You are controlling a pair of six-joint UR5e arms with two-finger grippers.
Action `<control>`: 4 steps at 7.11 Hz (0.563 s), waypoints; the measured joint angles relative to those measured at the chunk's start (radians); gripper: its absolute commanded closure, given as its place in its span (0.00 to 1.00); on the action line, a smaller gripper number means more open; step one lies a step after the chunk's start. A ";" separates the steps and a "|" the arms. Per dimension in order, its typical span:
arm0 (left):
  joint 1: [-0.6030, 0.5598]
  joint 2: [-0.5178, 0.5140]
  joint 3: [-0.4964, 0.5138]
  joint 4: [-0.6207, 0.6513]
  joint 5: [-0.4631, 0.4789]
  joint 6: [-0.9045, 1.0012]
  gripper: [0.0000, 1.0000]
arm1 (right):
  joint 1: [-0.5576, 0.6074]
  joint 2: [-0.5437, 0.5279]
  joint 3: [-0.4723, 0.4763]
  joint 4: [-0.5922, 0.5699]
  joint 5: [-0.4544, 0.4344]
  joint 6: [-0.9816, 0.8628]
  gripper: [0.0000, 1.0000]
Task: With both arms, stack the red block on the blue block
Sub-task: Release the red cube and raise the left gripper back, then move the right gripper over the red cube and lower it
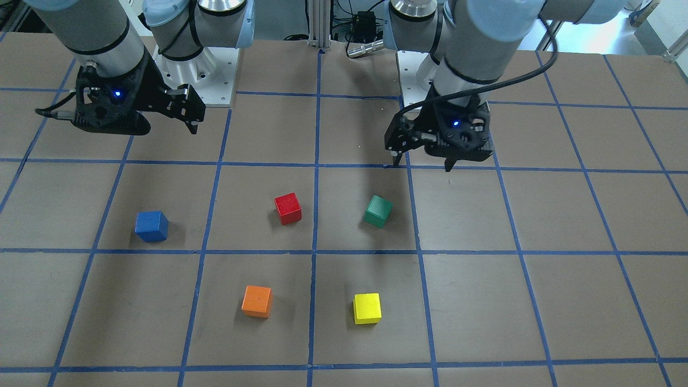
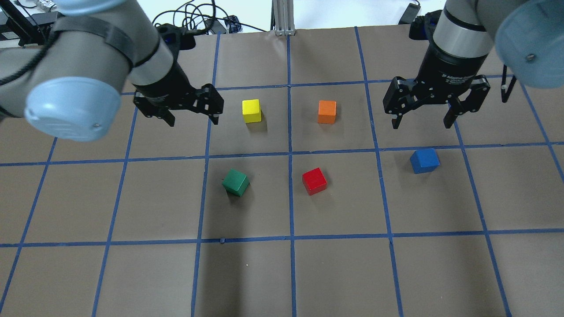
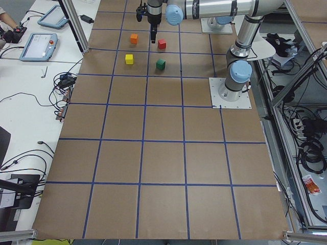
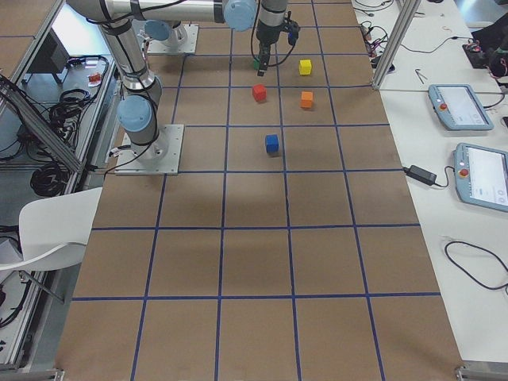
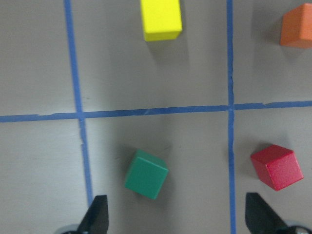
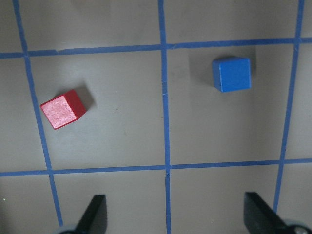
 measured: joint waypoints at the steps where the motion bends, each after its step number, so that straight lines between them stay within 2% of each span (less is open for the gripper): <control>1: 0.032 0.028 0.056 -0.081 0.011 0.034 0.00 | 0.060 0.042 0.000 -0.062 0.001 0.001 0.00; 2: 0.044 0.031 0.111 -0.127 0.020 0.048 0.00 | 0.117 0.088 0.003 -0.127 0.002 0.004 0.00; 4: 0.050 -0.017 0.166 -0.124 0.025 0.052 0.00 | 0.174 0.140 0.050 -0.224 0.005 0.000 0.00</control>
